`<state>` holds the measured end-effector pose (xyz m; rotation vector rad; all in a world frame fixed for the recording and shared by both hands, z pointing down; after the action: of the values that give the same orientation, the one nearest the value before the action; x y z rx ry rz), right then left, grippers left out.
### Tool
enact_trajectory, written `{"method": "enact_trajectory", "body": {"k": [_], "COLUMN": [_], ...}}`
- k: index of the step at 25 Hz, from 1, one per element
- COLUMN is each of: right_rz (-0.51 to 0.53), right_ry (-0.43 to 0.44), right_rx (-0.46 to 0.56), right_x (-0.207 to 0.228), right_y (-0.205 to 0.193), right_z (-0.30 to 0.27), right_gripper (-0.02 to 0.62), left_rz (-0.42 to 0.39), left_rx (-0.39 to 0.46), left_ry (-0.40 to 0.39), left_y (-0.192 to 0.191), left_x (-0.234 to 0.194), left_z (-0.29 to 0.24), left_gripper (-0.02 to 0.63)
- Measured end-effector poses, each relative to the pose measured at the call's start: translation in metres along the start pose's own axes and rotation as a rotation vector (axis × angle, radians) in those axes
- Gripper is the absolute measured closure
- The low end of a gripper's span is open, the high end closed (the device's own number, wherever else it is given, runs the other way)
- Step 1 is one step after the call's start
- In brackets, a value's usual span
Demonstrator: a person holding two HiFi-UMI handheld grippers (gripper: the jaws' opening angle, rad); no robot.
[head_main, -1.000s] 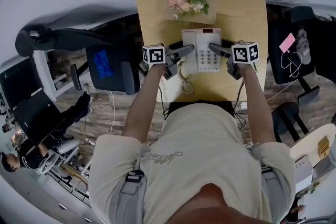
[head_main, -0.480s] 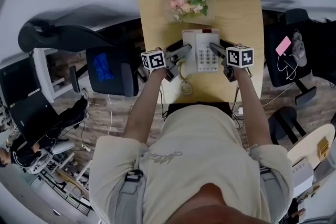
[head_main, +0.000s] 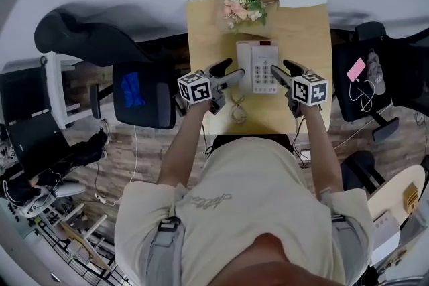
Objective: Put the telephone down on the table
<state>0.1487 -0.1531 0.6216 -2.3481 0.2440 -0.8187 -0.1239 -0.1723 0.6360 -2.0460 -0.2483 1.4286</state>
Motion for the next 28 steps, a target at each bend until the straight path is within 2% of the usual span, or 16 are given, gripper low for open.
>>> {"method": "enact_trajectory", "body": {"k": [3,6,11,13,14,18,19,24,28], "right_rz": [0.083,0.142,0.232,0.262,0.274,0.321,0.333,0.392,0.447], "right_ry": [-0.001,0.012,0.013,0.001,-0.003,-0.02,-0.024,-0.023,-0.013], "right_rx": [0.018,0.054,0.135,0.17,0.187,0.258,0.278,0.368,0.441], "right_x": [-0.019,-0.036,-0.063,-0.071,-0.075,-0.089,-0.093,-0.114,-0.134], "right_y": [0.005,0.013,0.029,0.037,0.041,0.059,0.064,0.087,0.109], "right_z": [0.018,0.034,0.061,0.07,0.075,0.092,0.097,0.122,0.141], "right_gripper": [0.364,0.381,0.486,0.542,0.551,0.586,0.592,0.592,0.592], "left_rz": [-0.12,-0.202,-0.326,-0.401,-0.442,-0.533,-0.545,-0.611,-0.664], "left_rx": [-0.017,-0.013,0.029,0.061,0.072,0.121,0.134,0.136,0.137], "left_ry": [0.004,-0.003,-0.012,0.009,0.022,0.061,0.066,0.113,0.133], "left_y": [0.007,0.015,0.028,0.035,0.039,0.053,0.057,0.08,0.104], "left_x": [0.026,0.048,0.088,0.103,0.11,0.133,0.138,0.165,0.188], "left_z": [0.01,0.017,0.025,0.029,0.031,0.037,0.039,0.046,0.048], "left_gripper": [0.219,0.219,0.221,0.231,0.25,0.497,0.535,0.578,0.586]}}
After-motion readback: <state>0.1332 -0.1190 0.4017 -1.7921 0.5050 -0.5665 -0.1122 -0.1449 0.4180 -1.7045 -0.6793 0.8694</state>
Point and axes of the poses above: the fingertips, and each gripper's own axes: z backward along the fingers, x to its right, y out of its top, the point moved 9 cm from there along z, backward along the fingers, and after that the axes turned 2 degrees about z, right-handed, at the moved point
